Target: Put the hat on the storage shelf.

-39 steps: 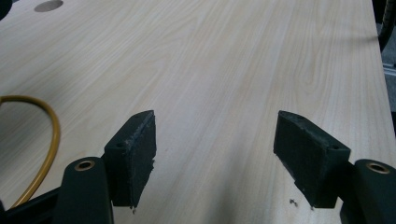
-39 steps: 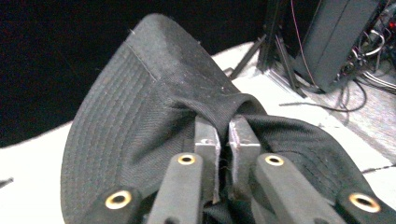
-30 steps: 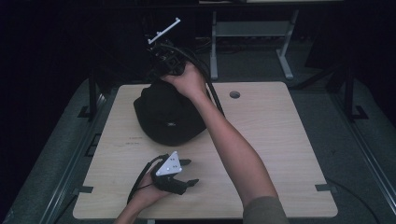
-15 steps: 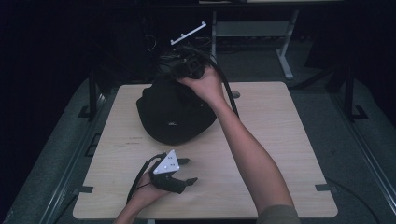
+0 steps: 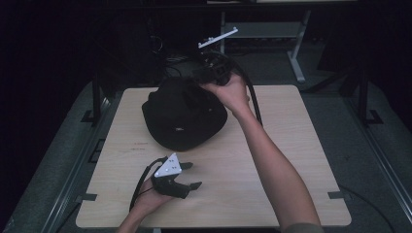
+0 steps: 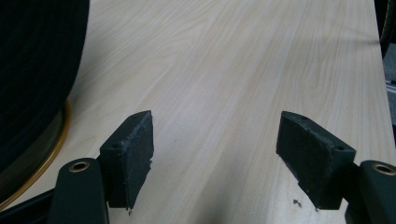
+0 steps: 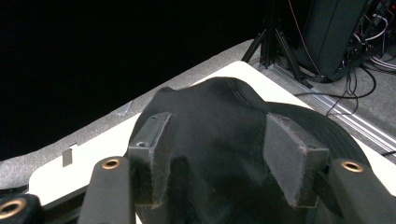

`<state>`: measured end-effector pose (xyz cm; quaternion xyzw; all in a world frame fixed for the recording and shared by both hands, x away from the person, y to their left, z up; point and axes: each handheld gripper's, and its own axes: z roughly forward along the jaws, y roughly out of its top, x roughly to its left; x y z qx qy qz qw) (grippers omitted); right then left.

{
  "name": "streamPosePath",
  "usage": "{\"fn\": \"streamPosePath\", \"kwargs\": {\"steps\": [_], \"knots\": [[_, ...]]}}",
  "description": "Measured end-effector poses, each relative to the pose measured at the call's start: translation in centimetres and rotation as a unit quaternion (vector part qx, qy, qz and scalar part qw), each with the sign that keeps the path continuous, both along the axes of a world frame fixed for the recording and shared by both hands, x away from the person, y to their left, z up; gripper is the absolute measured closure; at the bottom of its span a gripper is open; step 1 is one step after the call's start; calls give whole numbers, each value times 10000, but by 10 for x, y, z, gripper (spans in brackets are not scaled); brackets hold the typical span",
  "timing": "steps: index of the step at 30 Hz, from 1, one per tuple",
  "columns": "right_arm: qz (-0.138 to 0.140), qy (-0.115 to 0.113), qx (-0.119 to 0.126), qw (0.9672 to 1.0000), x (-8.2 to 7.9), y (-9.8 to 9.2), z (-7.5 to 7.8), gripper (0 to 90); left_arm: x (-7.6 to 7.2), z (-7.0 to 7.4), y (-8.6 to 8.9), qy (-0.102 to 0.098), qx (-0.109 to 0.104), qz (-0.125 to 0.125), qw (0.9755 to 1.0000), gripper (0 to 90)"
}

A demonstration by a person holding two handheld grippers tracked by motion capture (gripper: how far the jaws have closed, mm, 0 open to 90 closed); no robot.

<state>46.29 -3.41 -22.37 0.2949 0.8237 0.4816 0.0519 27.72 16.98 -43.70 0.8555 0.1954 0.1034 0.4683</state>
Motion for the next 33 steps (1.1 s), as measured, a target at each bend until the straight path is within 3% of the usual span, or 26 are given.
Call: {"fn": "streamPosePath", "kwargs": {"steps": [4,23,33], "knots": [[35,59,248,9997,-4,-10,-3,397,1,1,5,74,-53,69,9999,269],[-99,87,299,9995,-24,-53,-22,349,1,1,11,85,-111,168,9998,260],[-218,48,321,9992,-32,-72,-23,318,1,0,10,103,-170,195,9996,258]]}}
